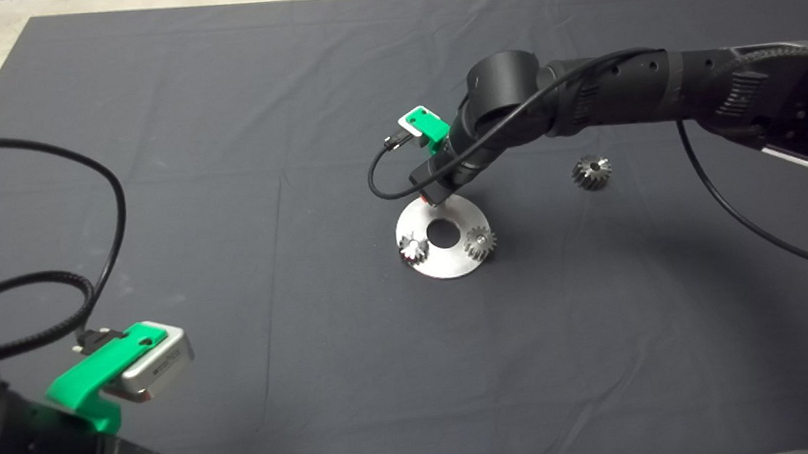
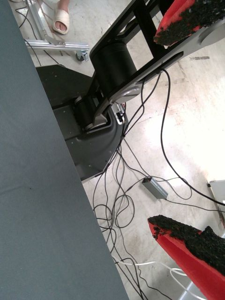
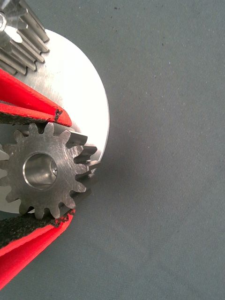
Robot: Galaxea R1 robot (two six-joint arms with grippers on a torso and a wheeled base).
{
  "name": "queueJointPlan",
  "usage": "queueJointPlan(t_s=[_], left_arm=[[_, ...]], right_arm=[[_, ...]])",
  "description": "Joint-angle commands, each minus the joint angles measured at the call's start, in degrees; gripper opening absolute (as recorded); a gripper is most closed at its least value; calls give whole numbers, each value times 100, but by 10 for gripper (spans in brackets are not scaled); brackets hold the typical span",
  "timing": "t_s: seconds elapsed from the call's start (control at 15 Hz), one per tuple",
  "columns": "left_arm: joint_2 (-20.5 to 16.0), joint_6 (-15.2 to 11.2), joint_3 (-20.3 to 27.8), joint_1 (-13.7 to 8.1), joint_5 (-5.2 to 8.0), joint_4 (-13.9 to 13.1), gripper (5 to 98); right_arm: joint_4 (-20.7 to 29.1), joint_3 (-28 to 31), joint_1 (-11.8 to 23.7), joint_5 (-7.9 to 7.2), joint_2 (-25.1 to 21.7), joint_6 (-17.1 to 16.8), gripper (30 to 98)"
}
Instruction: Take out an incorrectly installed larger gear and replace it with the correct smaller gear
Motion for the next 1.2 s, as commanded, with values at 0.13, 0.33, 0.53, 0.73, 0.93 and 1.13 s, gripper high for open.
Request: queueJointPlan(t_s=[0.13,0.33,0.53,0.73,0.93,1.13], left_arm=[[-2,-8,51,-21,-6,27,929],[-2,-8,51,-21,-6,27,929],[-2,-8,51,-21,-6,27,929],[-2,-8,51,-21,-6,27,929],[-2,-8,51,-21,-6,27,929],[-2,-8,51,-21,-6,27,929]], right_arm=[[-161,51,111,16,-4,136,412],[-179,51,111,25,31,168,411],[-345,43,93,246,49,207,411],[-372,34,84,298,57,242,412],[-363,88,93,280,-13,250,411],[-363,359,102,236,-145,250,412]])
